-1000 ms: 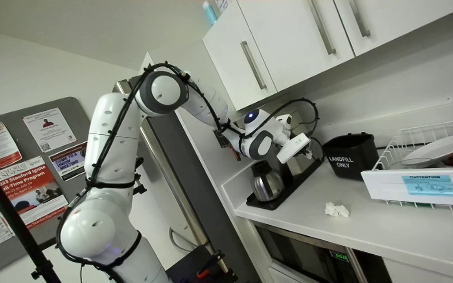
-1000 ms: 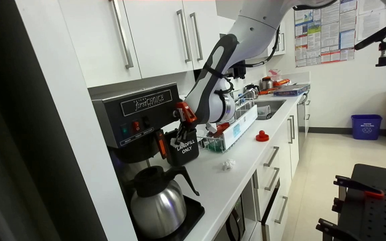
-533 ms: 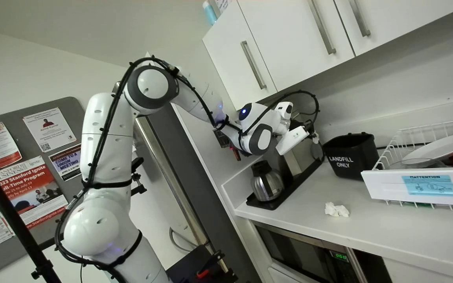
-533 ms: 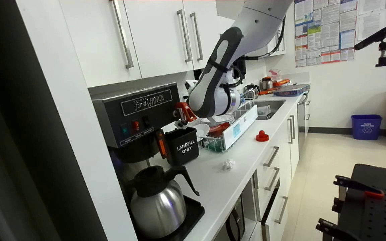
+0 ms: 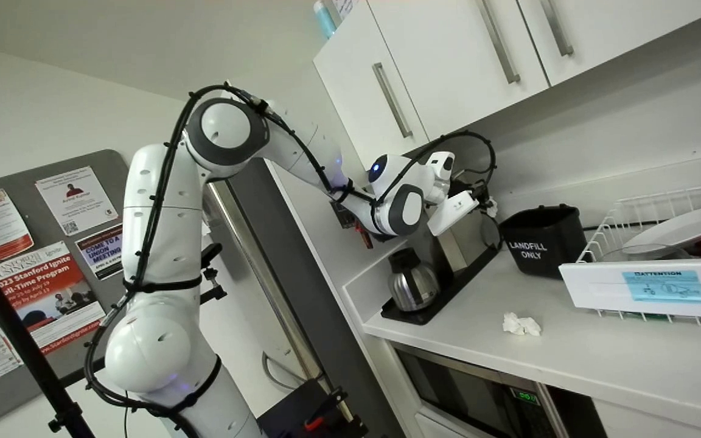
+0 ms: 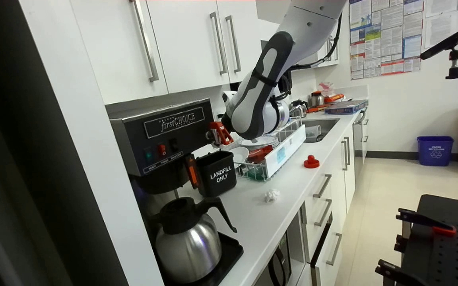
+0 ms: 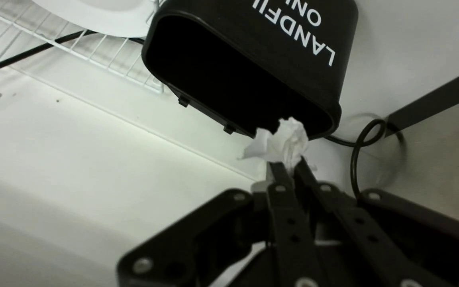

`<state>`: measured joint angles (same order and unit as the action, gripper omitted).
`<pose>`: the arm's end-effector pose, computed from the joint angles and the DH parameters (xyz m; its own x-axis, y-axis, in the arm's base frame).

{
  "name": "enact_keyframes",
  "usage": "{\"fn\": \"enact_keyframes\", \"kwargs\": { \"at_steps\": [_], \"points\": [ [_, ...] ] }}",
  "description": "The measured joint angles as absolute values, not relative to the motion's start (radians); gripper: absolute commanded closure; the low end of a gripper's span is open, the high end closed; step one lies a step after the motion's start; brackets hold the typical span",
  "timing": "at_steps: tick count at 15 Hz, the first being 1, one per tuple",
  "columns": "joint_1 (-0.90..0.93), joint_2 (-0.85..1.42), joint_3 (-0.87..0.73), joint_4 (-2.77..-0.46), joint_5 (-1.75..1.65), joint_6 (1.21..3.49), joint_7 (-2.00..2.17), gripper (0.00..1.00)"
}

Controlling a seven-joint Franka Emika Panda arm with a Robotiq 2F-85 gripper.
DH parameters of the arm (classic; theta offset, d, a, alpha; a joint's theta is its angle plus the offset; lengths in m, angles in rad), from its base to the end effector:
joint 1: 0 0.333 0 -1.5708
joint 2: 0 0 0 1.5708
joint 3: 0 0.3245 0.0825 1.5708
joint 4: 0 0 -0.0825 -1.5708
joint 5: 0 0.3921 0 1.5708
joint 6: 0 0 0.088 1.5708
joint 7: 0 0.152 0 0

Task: Pick up the crumpled piece of paper and put it in the black bin

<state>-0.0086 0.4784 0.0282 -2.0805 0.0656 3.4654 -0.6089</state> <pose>0.6810 0.0033 0.2765 0.5270 0.5198 0.6723 0.3208 -0.8543 0.4090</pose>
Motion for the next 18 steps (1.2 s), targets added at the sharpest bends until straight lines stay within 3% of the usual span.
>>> {"fn": "enact_keyframes", "kwargs": {
  "at_steps": [6, 18],
  "points": [
    [-0.048, 0.51, -0.016, -2.004, 0.006, 3.463, -0.32, 0.98],
    [-0.256, 0.794, 0.193, -1.663, 0.007, 3.351, -0.23, 0.98]
  ]
}}
